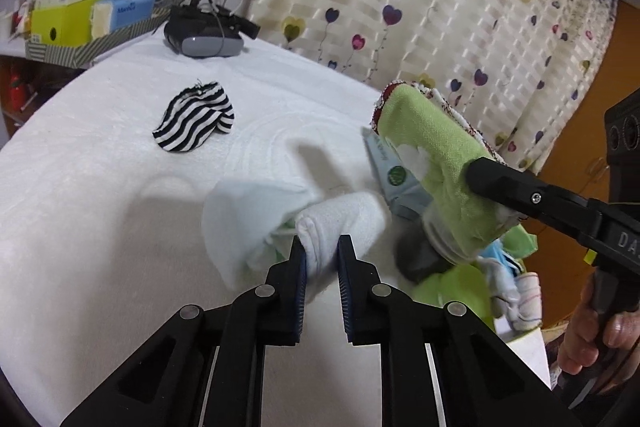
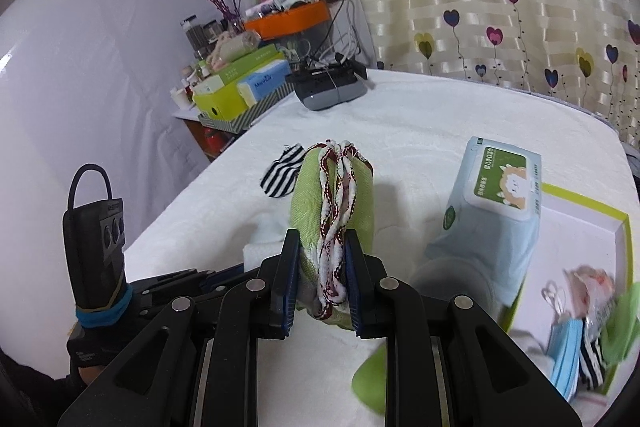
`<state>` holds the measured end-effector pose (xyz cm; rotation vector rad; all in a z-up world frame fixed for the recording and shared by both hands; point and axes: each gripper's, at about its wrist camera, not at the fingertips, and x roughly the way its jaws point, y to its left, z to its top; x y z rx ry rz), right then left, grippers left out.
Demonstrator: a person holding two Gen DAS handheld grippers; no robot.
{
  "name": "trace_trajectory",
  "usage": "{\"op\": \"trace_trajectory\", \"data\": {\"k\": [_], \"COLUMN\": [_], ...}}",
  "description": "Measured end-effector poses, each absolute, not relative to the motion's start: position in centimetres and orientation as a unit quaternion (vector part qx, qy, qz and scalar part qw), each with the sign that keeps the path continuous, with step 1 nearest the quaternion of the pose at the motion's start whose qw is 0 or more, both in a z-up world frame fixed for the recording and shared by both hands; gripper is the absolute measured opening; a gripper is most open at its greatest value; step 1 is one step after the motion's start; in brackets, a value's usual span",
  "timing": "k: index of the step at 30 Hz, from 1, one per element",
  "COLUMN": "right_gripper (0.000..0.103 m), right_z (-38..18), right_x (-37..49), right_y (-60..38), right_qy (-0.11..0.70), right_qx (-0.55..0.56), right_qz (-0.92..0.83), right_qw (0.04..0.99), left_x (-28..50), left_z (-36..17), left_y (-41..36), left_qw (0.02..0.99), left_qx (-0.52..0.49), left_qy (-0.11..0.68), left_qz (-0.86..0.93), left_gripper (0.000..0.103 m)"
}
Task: Organize soft objects
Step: 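Grasp the white rolled towel with the left gripper while the right holds the green roll, then carry the white roll with the left gripper while the right carries the green roll toward the box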
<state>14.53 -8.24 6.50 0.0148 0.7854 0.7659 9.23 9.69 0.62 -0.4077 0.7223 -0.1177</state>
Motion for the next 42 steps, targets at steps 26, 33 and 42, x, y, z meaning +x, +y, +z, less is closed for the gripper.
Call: {"op": "trace_trajectory", "data": {"k": [26,33,42], "right_gripper": [0.022,0.022,0.022], "right_z": [7.5,7.7,7.8], "right_x": [9.1,8.5,8.3], "right_y": [-11.4,-11.7,-12.0], "right_qy": [0.353,0.351,0.349], "right_qx": [0.016,0.016,0.018], "right_qz": [0.352,0.351,0.35], "right_qw": [0.867,0.868,0.869], "left_x": [2.6,2.1,2.1], "left_z": [-1.3,-2.5,-2.4], "left_y": [6.0,4.8,3.1], "left_qw": [0.891,0.872,0.873], "left_qx": [-0.156,-0.146,-0.114], "left_qy": [0.401,0.429,0.43], "left_qz": [-0.144,-0.184,-0.199], "left_gripper": [0.026,0.036,0.036]}}
